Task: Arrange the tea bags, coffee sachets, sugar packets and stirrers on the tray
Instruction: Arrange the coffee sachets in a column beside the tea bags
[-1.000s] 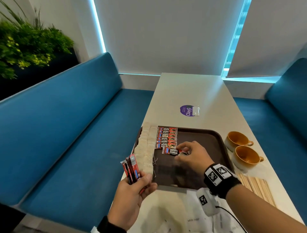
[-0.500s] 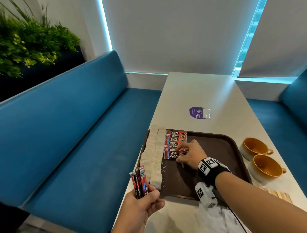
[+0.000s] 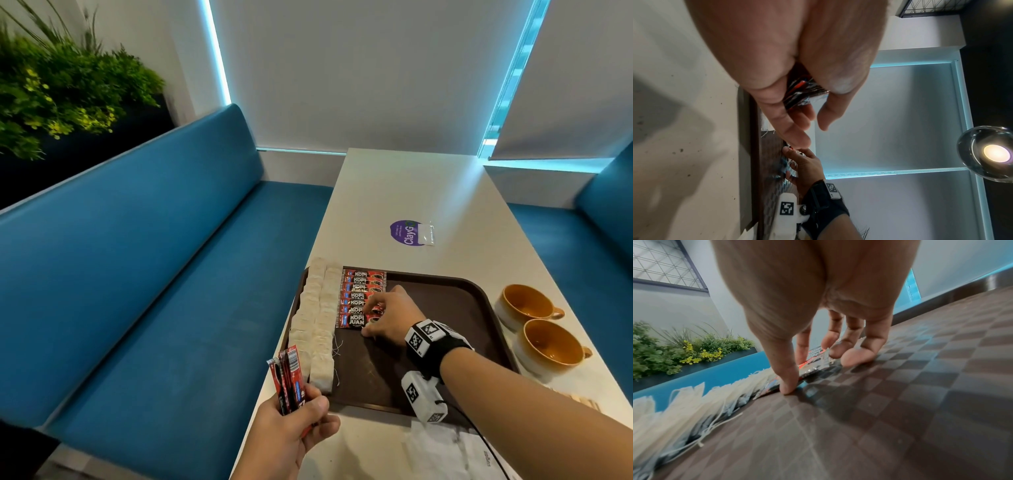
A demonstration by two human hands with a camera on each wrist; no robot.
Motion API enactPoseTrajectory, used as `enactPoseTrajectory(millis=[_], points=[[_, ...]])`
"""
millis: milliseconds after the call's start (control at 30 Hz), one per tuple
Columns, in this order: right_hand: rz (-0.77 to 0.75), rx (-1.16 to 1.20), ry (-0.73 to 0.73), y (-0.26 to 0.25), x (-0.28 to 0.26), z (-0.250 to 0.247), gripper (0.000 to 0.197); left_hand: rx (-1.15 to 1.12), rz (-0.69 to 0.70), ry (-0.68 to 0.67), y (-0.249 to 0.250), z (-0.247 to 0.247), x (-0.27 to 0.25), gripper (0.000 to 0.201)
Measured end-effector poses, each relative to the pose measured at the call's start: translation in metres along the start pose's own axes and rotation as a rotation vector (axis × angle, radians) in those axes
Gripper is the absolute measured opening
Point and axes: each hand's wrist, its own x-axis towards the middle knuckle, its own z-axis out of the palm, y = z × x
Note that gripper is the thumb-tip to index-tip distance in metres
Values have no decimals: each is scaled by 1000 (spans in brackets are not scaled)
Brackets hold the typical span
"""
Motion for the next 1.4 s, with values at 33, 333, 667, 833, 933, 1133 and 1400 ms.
enactPoseTrajectory(millis=[33, 333, 667, 833, 933, 1133, 1400], points=[[5, -6, -2, 0, 1, 0, 45, 0, 0, 4, 0, 0, 0, 15], [31, -16, 0, 3, 2, 1, 44, 10, -25, -7, -2, -1, 0, 19], [-97, 204, 39, -11, -25, -34, 27, -31, -6, -149, 6, -1, -14, 30], [-269, 311, 1, -38, -93, -64, 14, 1, 101, -152, 6, 16, -29, 36], [-347, 446, -48, -49, -142, -69, 17, 35, 136, -200, 6, 24, -43, 31], [-326, 623, -144, -38, -198, -46, 30, 158, 135, -277, 1, 32, -68, 27], [-290, 942, -43, -23, -234, -44, 11, 200, 53, -260, -6, 41, -79, 33]])
